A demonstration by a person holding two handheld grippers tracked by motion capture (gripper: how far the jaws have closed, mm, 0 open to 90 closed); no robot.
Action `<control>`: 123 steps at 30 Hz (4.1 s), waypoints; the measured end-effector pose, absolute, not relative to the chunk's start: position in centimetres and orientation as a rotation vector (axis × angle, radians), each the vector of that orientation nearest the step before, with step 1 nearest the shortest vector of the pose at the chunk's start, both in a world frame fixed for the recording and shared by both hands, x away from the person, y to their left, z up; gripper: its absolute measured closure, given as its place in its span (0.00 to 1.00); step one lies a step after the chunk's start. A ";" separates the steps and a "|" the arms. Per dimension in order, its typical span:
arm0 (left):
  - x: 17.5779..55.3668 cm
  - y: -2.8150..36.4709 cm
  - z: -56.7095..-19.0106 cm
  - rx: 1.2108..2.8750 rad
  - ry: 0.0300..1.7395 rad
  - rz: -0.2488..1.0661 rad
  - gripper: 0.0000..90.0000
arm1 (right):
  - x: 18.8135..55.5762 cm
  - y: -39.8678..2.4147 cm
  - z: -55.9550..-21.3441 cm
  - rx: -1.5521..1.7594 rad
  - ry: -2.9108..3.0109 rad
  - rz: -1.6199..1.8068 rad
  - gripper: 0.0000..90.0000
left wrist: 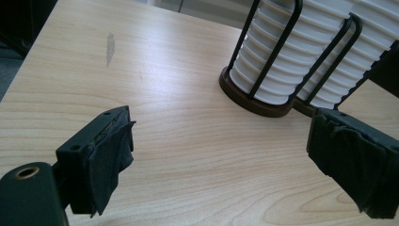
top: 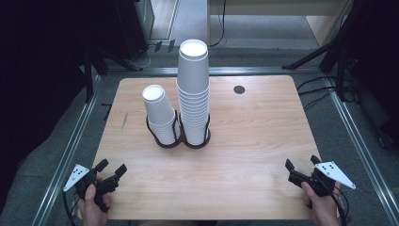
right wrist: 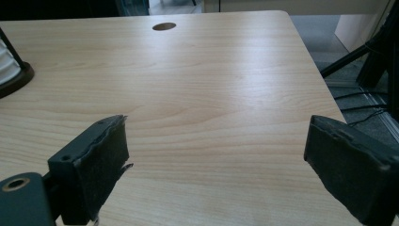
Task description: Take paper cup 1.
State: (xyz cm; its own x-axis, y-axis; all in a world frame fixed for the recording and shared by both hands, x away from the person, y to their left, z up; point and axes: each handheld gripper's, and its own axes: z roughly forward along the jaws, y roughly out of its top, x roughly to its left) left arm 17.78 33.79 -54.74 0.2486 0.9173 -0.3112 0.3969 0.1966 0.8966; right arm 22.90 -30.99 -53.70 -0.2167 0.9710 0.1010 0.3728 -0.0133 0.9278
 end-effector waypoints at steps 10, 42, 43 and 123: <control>18.6 31.9 -53.9 1.448 1.380 0.742 0.00 | 23.0 -29.4 -52.1 1.406 1.623 1.288 0.08; 23.2 23.1 -47.1 1.464 1.174 0.612 0.00 | 25.3 -22.6 -44.9 1.246 1.697 1.400 0.09; 23.3 22.9 -46.8 1.467 1.164 0.618 0.00 | 25.3 -22.4 -44.8 1.240 1.701 1.405 0.09; 29.4 13.1 -42.5 1.549 0.952 0.668 0.00 | 31.3 -6.3 -31.7 1.152 1.748 1.593 0.07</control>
State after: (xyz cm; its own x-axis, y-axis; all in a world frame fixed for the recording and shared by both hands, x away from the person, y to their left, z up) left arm 29.44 13.06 -42.52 0.5106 0.8556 -0.0845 0.2119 -0.0300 0.9768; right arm 31.34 -6.34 -31.71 -0.5131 0.8410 0.1715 0.2485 -0.0457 0.9676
